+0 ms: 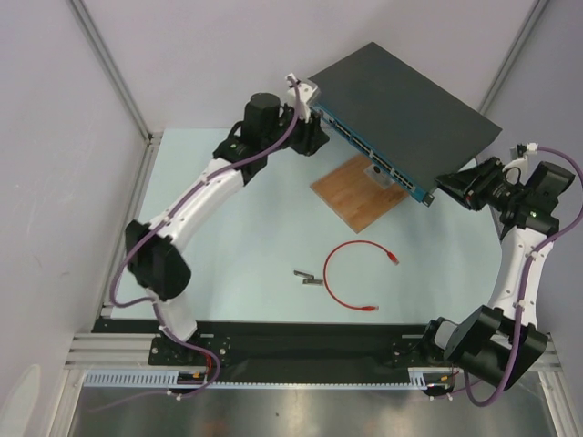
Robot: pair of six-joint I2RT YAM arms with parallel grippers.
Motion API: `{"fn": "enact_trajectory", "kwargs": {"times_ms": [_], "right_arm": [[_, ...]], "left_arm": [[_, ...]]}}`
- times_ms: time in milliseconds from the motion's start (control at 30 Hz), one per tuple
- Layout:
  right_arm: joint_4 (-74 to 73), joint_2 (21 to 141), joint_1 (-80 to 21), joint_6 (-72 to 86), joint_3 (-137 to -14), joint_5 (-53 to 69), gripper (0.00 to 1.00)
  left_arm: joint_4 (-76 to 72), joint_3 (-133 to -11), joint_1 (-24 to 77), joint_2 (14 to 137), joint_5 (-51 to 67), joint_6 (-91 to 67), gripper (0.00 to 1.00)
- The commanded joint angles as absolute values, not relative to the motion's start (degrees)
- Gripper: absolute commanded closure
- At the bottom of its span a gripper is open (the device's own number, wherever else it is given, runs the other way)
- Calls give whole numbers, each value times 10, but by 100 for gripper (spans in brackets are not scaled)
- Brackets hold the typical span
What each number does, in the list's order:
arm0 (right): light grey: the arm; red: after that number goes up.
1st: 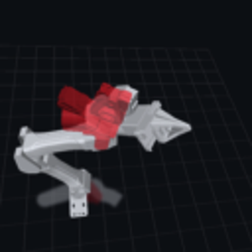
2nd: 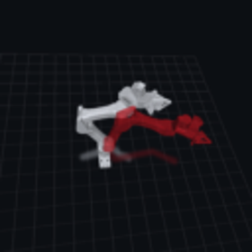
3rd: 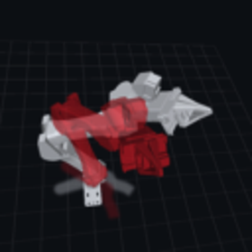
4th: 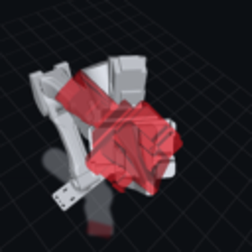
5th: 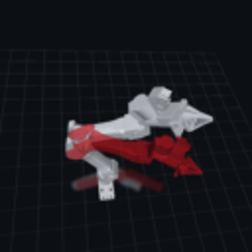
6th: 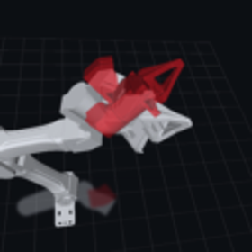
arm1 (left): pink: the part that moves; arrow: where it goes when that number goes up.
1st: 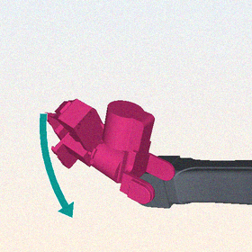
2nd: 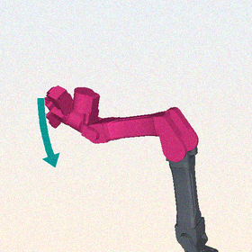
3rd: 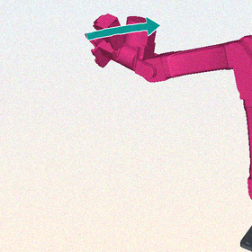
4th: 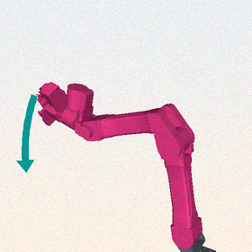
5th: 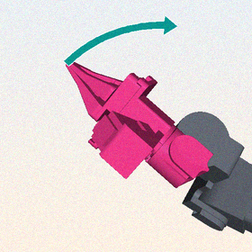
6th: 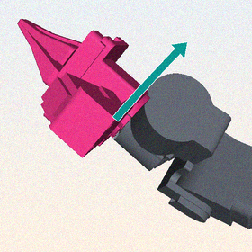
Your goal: Insert the plug into the switch port
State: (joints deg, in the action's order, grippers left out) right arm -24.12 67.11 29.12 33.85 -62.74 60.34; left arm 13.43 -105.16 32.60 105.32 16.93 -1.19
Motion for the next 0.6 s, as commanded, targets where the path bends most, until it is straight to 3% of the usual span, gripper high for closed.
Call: {"fn": "enact_trajectory", "kwargs": {"times_ms": [0, 233, 533, 567], "right_arm": [[-145, 721, 286, 308, -660, 544, 100], [-120, 752, 323, 319, -679, 548, 100], [-100, 770, 336, 332, -689, 571, 100], [-87, 770, 337, 345, -685, 584, 96]], "left_arm": [[114, -992, 320, 942, 208, 20, 53], [123, -869, 315, 851, 210, 35, 51], [120, -827, 310, 836, 222, 32, 50], [120, -826, 309, 836, 225, 29, 49]]}}
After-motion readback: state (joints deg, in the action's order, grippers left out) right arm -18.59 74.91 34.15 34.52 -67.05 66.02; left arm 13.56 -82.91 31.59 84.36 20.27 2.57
